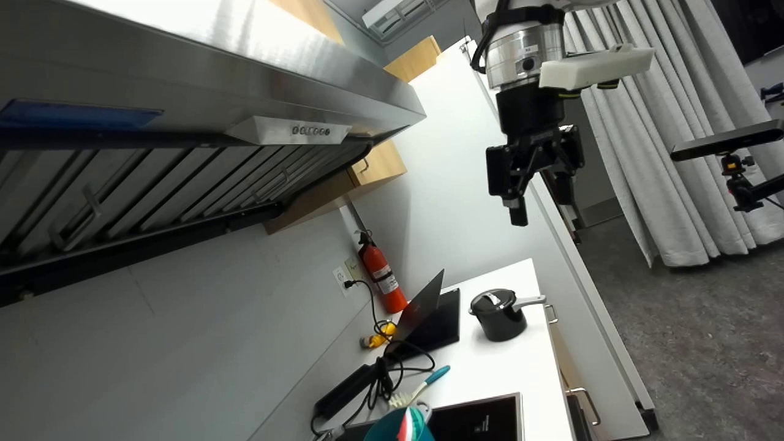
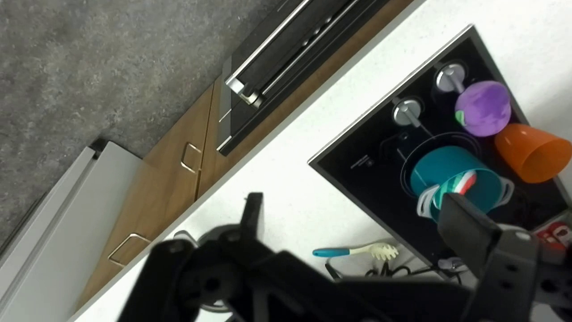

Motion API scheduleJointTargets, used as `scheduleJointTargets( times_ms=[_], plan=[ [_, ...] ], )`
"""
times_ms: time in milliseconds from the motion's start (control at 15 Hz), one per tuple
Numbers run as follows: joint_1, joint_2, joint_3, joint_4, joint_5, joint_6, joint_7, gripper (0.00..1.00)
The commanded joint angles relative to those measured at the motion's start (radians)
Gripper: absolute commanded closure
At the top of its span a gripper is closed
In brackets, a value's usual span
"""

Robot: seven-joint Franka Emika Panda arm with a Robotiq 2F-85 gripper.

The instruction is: Take the lid off the black pot and place it on the orange cup

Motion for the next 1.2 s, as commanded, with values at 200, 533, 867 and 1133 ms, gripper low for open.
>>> scheduleJointTargets(
  times_ms=[200, 533, 867, 1133],
  plan=[
    [-0.057, 0.129, -0.006, 0.042, -0.127, 0.211, 0.027, 0.00],
    [-0.042, 0.121, -0.018, 0.025, -0.104, 0.199, 0.006, 0.00],
    [-0.054, 0.151, -0.015, 0.035, -0.121, 0.197, 0.027, 0.00],
    [-0.072, 0.223, -0.022, 0.073, -0.155, 0.212, 0.054, 0.00]
  ],
)
